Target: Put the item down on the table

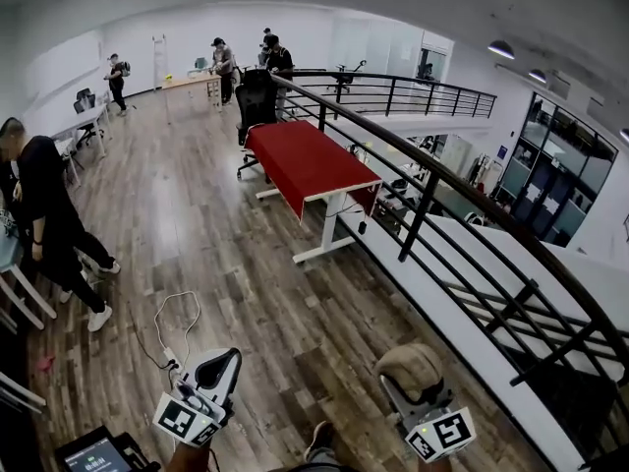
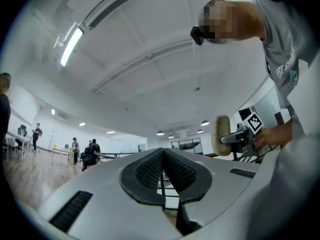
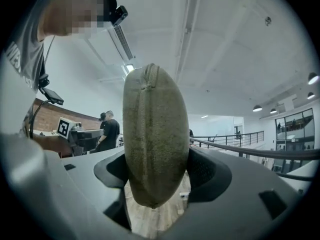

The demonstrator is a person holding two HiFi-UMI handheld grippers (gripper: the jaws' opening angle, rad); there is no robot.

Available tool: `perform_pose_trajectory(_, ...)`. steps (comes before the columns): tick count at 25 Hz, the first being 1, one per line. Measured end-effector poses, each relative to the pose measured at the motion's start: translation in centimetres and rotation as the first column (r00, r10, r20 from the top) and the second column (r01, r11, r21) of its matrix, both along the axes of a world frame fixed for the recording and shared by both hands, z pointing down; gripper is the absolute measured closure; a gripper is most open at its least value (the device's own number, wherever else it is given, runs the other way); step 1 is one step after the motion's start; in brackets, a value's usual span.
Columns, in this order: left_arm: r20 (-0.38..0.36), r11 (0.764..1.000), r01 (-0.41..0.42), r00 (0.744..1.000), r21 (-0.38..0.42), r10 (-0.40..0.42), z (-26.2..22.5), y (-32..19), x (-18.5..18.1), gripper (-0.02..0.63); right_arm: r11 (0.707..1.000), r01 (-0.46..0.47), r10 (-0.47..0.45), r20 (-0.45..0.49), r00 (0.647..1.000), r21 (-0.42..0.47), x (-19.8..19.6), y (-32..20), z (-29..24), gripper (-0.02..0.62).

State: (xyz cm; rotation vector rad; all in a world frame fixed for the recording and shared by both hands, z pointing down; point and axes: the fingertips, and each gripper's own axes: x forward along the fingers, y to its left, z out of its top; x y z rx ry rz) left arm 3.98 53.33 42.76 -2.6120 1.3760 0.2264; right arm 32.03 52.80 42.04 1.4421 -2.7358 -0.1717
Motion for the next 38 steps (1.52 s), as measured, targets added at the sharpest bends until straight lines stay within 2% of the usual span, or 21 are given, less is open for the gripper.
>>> perform_pose_trajectory(3, 0.019, 0.999, -0.013, 1.000, 0.048, 0.012, -1.8, -4.9, 1.9, 0.606, 0.999, -0.001, 0.001, -0.006, 1.000, 0.040, 0.7, -5.2, -1.0, 0.313)
perform_pose_trajectory(6, 0.013, 0.998, -0.039, 0.999, 0.057, 0.039, -2.7, -9.5, 4.7, 0.606, 0.998, -0.003, 0.004, -0.004, 1.000, 0.067, 2.1, -10.2, -2.2, 0.313)
perform_pose_trajectory(12, 0.020, 0.996, -0.063, 0.998, 0.060, 0.062, -2.0, -18.3, 8.7, 0.606, 0.983, 0.049, -0.023, -0.149, 0.989, 0.176, 2.9, -19.3, -4.3, 0.313)
perform_pose_trajectory(17, 0.016, 0.997, -0.043, 0.999, 0.064, 0.042, -1.6, -23.7, 9.9, 0.606, 0.974, 0.118, -0.083, -0.186, 0.979, 0.191, 2.5, -25.4, -4.4, 0.313)
perform_pose_trajectory(22, 0.023, 0.999, -0.004, 1.000, 0.041, 0.003, -1.1, -27.3, 9.4, 0.606, 0.969, 0.173, -0.142, -0.178, 0.974, 0.175, 1.4, -29.8, -4.0, 0.313)
perform_pose_trajectory(26, 0.025, 0.999, 0.007, 1.000, 0.033, -0.008, -0.5, -33.0, 7.4, 0.606, 0.965, 0.197, -0.164, -0.187, 0.969, 0.171, -1.3, -35.7, -3.5, 0.313)
perform_pose_trajectory(32, 0.018, 1.000, -0.004, 1.000, 0.020, 0.004, 0.7, -40.0, 6.3, 0.606, 0.968, 0.191, -0.159, -0.191, 0.969, 0.160, -3.2, -42.0, -2.5, 0.313)
perform_pose_trajectory(38, -0.013, 0.999, -0.017, 1.000, 0.037, 0.017, -1.1, -48.5, 1.6, 0.606, 0.975, 0.160, -0.133, -0.171, 0.976, 0.155, -8.7, -49.4, -3.9, 0.313)
